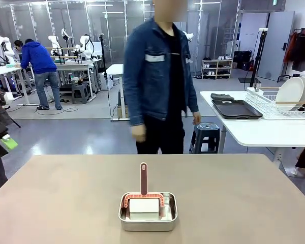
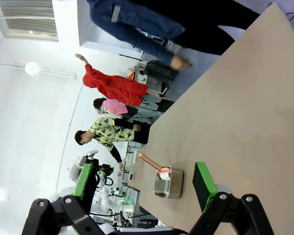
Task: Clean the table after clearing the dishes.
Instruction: Place the Lint Roller back on top of the Airtight Container.
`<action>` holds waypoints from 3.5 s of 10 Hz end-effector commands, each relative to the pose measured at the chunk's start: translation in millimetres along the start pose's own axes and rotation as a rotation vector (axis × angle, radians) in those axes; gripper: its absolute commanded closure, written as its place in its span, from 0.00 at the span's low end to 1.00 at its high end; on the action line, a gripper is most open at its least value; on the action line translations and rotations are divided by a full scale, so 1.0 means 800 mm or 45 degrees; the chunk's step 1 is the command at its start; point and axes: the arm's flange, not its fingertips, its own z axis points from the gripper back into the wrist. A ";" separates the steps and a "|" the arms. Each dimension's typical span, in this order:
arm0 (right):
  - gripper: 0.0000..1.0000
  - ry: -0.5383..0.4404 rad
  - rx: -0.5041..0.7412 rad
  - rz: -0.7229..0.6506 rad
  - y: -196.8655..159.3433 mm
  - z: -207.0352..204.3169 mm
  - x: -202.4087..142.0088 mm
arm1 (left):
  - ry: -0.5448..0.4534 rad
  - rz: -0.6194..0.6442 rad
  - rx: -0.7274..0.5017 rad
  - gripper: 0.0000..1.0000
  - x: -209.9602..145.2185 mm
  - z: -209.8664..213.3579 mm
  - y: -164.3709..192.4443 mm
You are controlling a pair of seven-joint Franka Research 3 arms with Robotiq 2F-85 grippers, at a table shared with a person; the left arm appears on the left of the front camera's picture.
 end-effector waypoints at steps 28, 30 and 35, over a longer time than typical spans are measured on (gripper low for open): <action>0.00 -0.004 0.012 0.006 0.003 -0.001 0.001 | -0.360 0.472 -0.400 0.00 -0.122 0.128 0.262; 0.00 -0.004 0.012 0.006 0.003 -0.001 0.001 | -0.360 0.472 -0.400 0.00 -0.122 0.128 0.262; 0.00 -0.004 0.012 0.006 0.003 -0.001 0.001 | -0.360 0.472 -0.400 0.00 -0.122 0.128 0.262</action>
